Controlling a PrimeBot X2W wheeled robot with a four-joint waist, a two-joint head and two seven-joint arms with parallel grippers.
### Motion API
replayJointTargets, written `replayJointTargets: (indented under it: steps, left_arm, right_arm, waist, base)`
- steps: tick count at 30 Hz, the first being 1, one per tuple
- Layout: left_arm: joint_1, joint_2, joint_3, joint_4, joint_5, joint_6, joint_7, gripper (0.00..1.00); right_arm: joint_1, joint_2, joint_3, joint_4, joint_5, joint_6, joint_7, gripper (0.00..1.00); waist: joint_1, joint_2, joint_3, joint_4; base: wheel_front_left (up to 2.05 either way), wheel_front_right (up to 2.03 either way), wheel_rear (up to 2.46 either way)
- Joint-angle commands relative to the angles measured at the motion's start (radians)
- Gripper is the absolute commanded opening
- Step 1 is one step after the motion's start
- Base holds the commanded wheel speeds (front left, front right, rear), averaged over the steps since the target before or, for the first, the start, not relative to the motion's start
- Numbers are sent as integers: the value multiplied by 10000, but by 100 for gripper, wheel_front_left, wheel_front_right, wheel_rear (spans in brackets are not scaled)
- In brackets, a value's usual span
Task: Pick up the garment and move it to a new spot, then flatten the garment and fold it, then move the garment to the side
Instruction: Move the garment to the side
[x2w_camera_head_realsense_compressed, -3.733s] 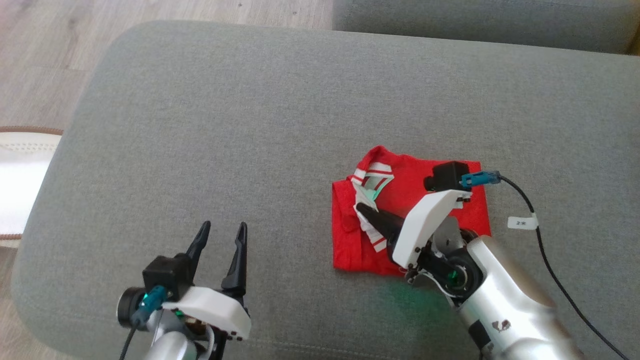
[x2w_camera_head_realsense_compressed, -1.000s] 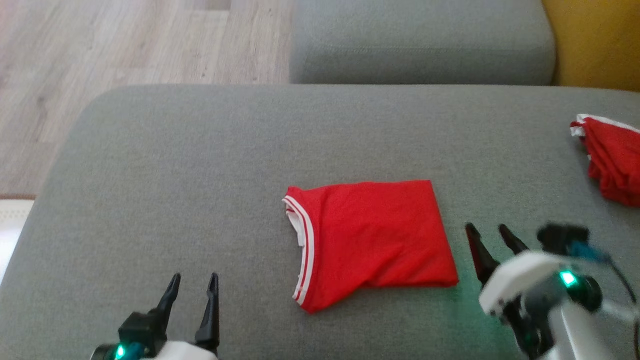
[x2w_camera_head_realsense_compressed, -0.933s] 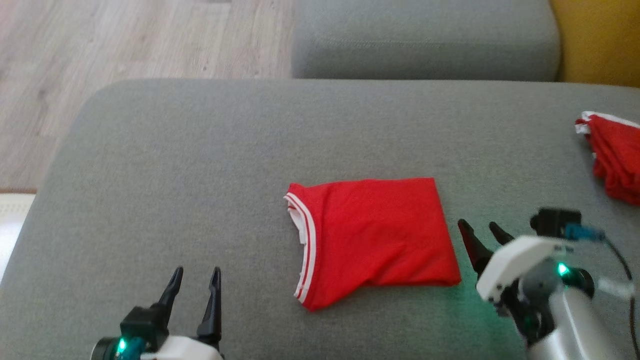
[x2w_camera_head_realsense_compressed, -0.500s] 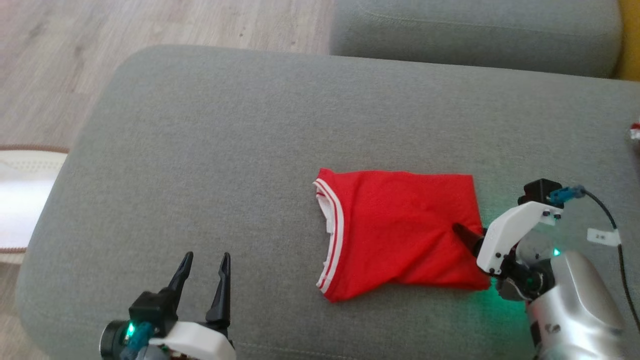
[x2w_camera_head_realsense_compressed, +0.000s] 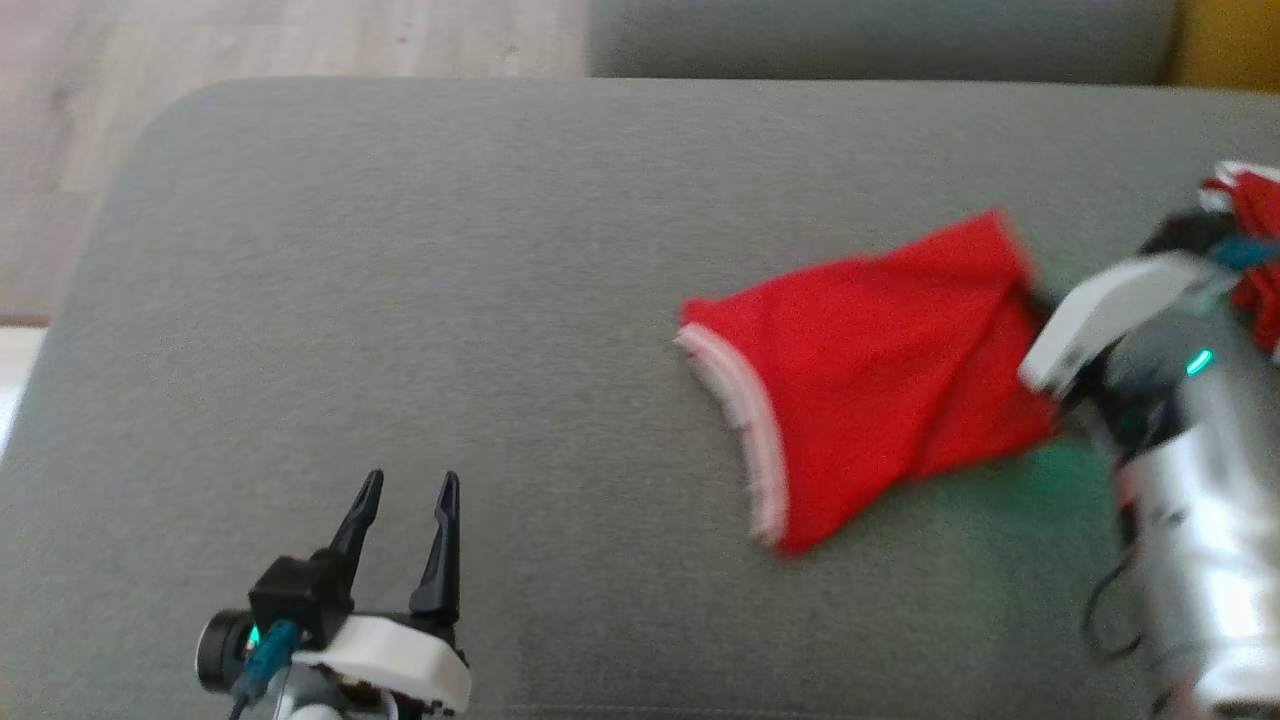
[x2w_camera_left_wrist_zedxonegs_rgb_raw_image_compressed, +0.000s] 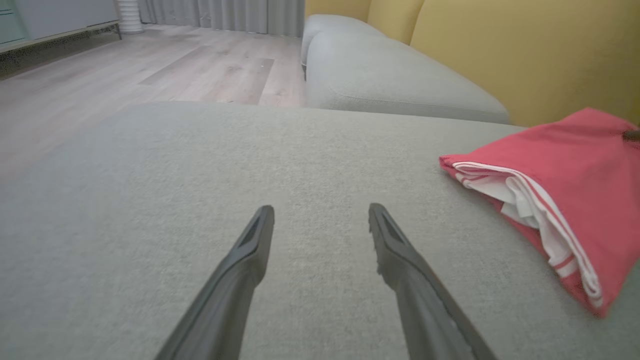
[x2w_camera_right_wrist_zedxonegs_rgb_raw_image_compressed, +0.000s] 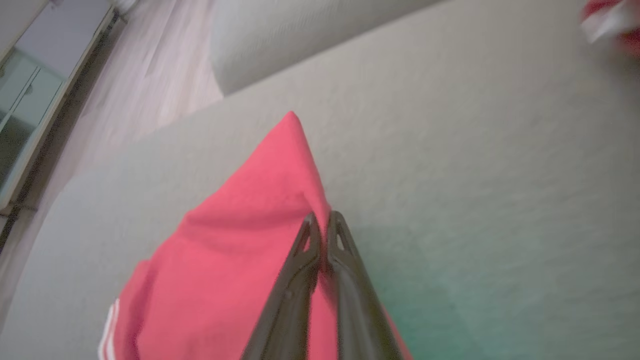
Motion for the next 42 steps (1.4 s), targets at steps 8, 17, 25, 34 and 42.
replayJointTargets:
  steps: [8,17,25,34,42]
  left_arm:
    - [-1011,-56,101,-465,278,-285,-124,100]
    - [-1290,-70,-39,-608,408,-385,-124,100]
    - [-1255,-23,23,-612,495,-416,-124,100]
    - [-1184,84,-16,-568,566,-459,-124,100]
    - [-1232,177,122,-790,525,-384,-124,100]
  right_arm:
    - [-2482,-1201,-370,-723,-661,67,-586,0]
    - [-3980,-1967,-1245,-1108,-1244,67,-655,0]
    - [-4200,-2182,-2389,-1239,-2291,67,-293,0]
    - [-4047,-2153,-3460,-1313,-3703,67,-678,6]
    - [-4018,-2261,-3929,-1686,-5440,67,-1572,100]
  waist:
    - [0,0,775,-1057]
    - [0,0,1403,-1138]
    - [0,0,1448,-1232]
    - [0,0,1511,-1302]
    - [0,0,1967,-1396]
  base:
    - [0,0,0]
    - [0,0,0]
    - [0,0,0]
    - [0,0,0]
    - [0,0,0]
